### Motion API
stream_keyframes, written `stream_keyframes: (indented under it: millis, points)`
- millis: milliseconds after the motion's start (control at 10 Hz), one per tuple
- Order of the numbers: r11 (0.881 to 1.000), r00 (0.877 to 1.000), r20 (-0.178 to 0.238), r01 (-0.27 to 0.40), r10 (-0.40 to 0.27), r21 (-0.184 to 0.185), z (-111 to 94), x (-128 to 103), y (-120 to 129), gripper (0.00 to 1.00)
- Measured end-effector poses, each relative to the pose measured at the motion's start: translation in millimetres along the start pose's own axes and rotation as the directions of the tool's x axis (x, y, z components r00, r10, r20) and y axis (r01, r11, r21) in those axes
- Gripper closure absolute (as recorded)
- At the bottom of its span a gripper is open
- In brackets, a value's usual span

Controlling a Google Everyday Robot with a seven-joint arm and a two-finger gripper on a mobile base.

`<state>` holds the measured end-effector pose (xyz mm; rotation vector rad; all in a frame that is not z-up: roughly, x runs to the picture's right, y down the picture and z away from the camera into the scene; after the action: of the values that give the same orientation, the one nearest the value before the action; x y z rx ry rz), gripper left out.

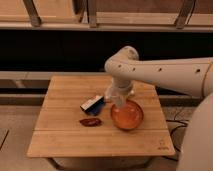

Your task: Place the ceramic cup in the ceramic bowl

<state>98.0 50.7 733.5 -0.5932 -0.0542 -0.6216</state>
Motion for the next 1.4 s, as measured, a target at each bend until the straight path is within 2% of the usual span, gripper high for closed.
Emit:
stream_keyframes:
  millis: [200,500,900,1100,1400]
  points:
    - [0.995,0.997,-0.005,-0.078,0.078,-0.066,15,13,16,1.0]
    - [0.982,0.987,0.015,-0.159,0.162,-0.1,27,16,24,1.0]
    - [0.966,0.965,0.121,-0.214,0.232,-0.147,61,-2,33,1.0]
    - [0.963,0.956,0.147,-0.234,0.253,-0.136,71,1,33,1.0]
    - [0.966,0.957,0.146,-0.24,0.252,-0.098,71,9,32,1.0]
